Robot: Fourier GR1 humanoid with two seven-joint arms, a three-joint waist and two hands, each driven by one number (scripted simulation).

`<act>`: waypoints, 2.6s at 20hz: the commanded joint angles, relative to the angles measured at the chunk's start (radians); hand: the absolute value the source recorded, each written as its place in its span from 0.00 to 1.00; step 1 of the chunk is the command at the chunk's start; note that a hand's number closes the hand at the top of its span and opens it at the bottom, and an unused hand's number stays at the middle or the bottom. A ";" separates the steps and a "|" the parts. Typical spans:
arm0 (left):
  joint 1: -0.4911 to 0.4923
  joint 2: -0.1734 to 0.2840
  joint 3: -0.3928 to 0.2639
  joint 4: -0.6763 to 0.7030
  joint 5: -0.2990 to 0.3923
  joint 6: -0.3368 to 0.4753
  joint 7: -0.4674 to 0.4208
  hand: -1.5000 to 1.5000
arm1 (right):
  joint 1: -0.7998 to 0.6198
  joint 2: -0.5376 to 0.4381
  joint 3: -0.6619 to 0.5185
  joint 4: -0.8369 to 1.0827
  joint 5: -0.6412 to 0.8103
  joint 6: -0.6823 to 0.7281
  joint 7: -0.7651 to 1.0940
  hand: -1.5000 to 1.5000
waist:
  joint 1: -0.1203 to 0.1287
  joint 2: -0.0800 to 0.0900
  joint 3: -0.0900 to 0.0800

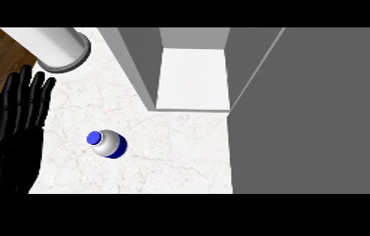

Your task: Pick up the bottled water, place it into the cabinet and close the cabinet

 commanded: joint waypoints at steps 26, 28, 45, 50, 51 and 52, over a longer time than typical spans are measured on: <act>0.539 0.015 -0.074 -0.202 0.437 -0.242 0.170 0.00 | 0.445 0.015 0.050 -0.183 -0.406 0.224 0.151 0.00 | -0.008 -0.024 0.019; 0.507 0.025 -0.035 -0.087 0.446 -0.290 0.116 0.00 | 0.570 0.070 0.183 -0.155 -0.280 0.236 0.051 0.00 | -0.014 -0.025 0.019; 0.386 -0.028 0.087 0.179 0.372 -0.345 -0.058 0.00 | 0.549 0.052 0.122 -0.126 -0.284 0.293 -0.017 0.00 | -0.016 -0.023 0.019; 0.340 0.023 0.165 0.247 0.386 -0.384 -0.077 0.00 | 0.682 0.042 0.143 -0.132 -0.283 0.366 -0.085 0.00 | -0.021 -0.024 0.019; 0.366 0.053 0.195 0.226 0.436 -0.421 -0.053 0.00 | 0.645 0.032 0.086 -0.115 -0.318 0.362 -0.088 0.00 | -0.017 -0.024 0.020; 0.265 0.046 0.184 0.382 0.353 -0.425 -0.141 0.00 | 0.626 0.064 0.159 -0.152 -0.261 0.328 -0.065 0.00 | -0.022 -0.023 0.019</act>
